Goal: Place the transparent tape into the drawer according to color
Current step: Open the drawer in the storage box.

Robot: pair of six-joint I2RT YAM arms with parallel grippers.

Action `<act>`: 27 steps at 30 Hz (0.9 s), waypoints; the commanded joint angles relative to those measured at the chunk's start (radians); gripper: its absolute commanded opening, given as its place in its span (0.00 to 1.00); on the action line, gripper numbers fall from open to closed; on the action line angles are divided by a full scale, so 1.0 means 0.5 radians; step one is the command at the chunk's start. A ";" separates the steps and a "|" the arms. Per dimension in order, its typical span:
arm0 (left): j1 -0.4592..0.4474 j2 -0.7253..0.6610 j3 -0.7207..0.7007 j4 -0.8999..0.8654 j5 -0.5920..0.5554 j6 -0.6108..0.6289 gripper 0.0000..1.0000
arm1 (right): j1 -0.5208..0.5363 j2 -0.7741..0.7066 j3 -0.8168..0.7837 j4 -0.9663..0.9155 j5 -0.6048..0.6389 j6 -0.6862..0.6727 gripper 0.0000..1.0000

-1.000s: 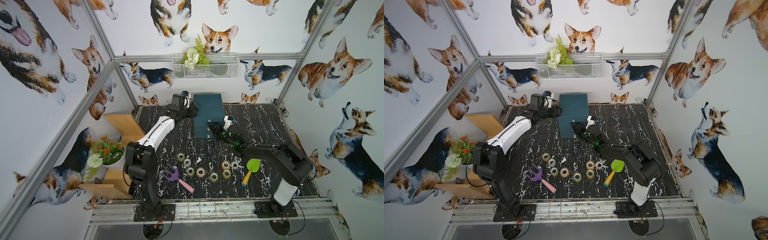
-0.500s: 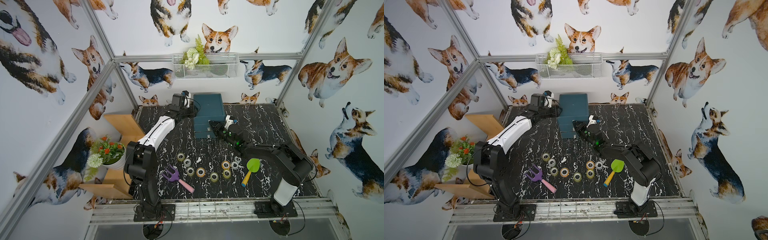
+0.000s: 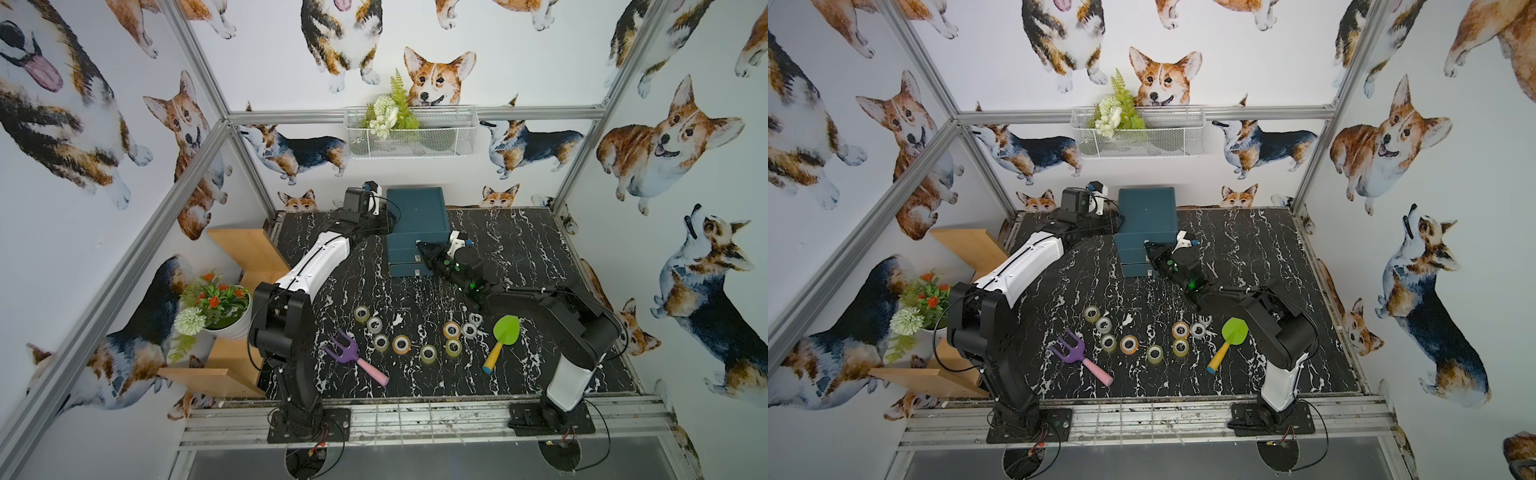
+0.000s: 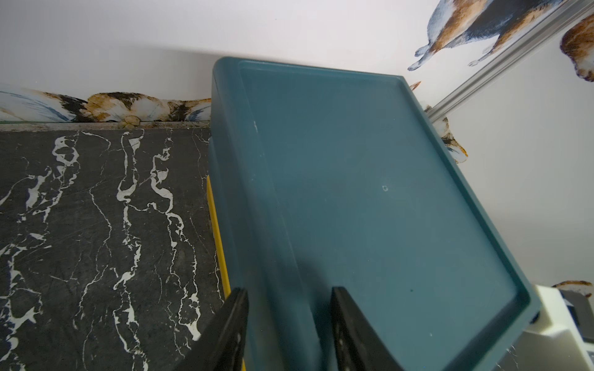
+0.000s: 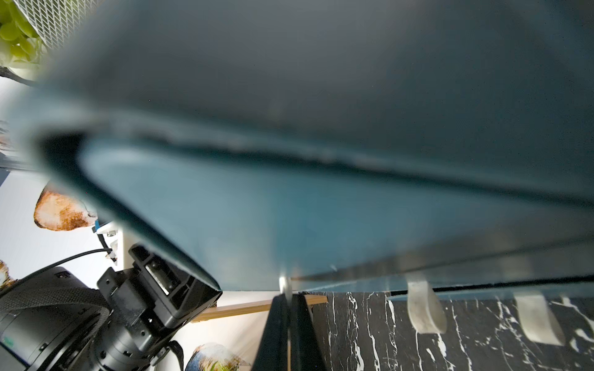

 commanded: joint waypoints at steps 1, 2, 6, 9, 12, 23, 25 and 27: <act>0.005 0.031 -0.002 -0.212 -0.050 0.044 0.47 | 0.009 -0.040 -0.036 0.042 0.048 -0.001 0.00; 0.005 0.034 0.002 -0.212 -0.048 0.044 0.47 | 0.010 -0.049 -0.046 0.044 0.045 0.006 0.00; 0.003 0.035 0.001 -0.215 -0.043 0.044 0.47 | 0.021 -0.107 -0.097 0.029 0.051 0.025 0.00; 0.005 0.034 0.000 -0.215 -0.046 0.044 0.47 | 0.040 -0.164 -0.148 0.002 0.064 0.029 0.00; 0.003 0.031 -0.003 -0.215 -0.048 0.044 0.47 | 0.058 -0.226 -0.222 0.004 0.083 0.033 0.00; 0.002 0.031 -0.010 -0.218 -0.053 0.044 0.47 | 0.100 -0.412 -0.395 -0.010 0.115 0.058 0.00; 0.002 0.031 -0.009 -0.221 -0.052 0.047 0.47 | 0.121 -0.418 -0.406 -0.016 0.122 0.063 0.00; 0.003 0.031 -0.010 -0.224 -0.064 0.047 0.47 | 0.135 -0.418 -0.410 -0.017 0.115 0.070 0.00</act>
